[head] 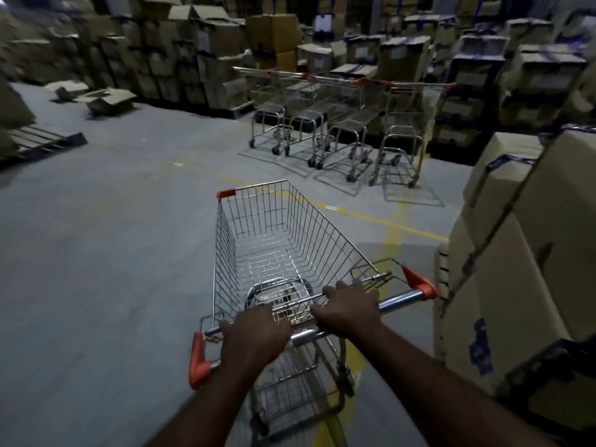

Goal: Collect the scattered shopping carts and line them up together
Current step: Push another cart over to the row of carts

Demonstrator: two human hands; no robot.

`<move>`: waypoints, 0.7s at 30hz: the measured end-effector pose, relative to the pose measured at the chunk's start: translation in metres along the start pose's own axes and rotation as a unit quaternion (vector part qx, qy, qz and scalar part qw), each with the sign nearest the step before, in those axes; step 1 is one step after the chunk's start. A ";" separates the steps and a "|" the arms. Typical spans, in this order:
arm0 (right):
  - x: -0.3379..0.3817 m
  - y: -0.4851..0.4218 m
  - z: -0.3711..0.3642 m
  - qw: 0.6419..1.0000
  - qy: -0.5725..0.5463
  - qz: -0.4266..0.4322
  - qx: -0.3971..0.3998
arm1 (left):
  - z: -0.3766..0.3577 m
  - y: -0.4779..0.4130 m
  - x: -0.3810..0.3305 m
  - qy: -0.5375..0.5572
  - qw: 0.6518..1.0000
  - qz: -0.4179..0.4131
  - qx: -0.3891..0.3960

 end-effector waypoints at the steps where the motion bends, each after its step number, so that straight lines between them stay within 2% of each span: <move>1: 0.005 -0.013 0.002 1.000 -0.001 0.000 0.004 | 0.004 -0.010 0.002 0.001 1.000 -0.003 -0.009; 4: 0.019 -0.058 0.009 0.999 0.002 0.039 0.028 | 0.021 -0.042 0.006 -0.001 0.999 -0.005 -0.036; 10: 0.009 -0.150 0.040 0.955 0.016 0.280 0.097 | 0.054 -0.107 0.019 -0.002 0.996 0.055 -0.076; 14: 0.001 -0.206 0.042 0.953 0.040 0.293 0.057 | 0.068 -0.143 0.023 -0.011 0.993 0.084 -0.081; 21: 0.042 -0.282 0.062 0.951 0.033 0.306 0.039 | 0.097 -0.218 0.043 -0.005 0.988 0.121 -0.098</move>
Point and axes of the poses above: each hand's wrist, its own y-axis away from the middle knuckle, its own z-axis out of the back of the hand, x = y × z, the point moved 3 cm from there along -y, towards the middle knuckle, and after that the axes turned 13 degrees about y, right-handed, at the moved point
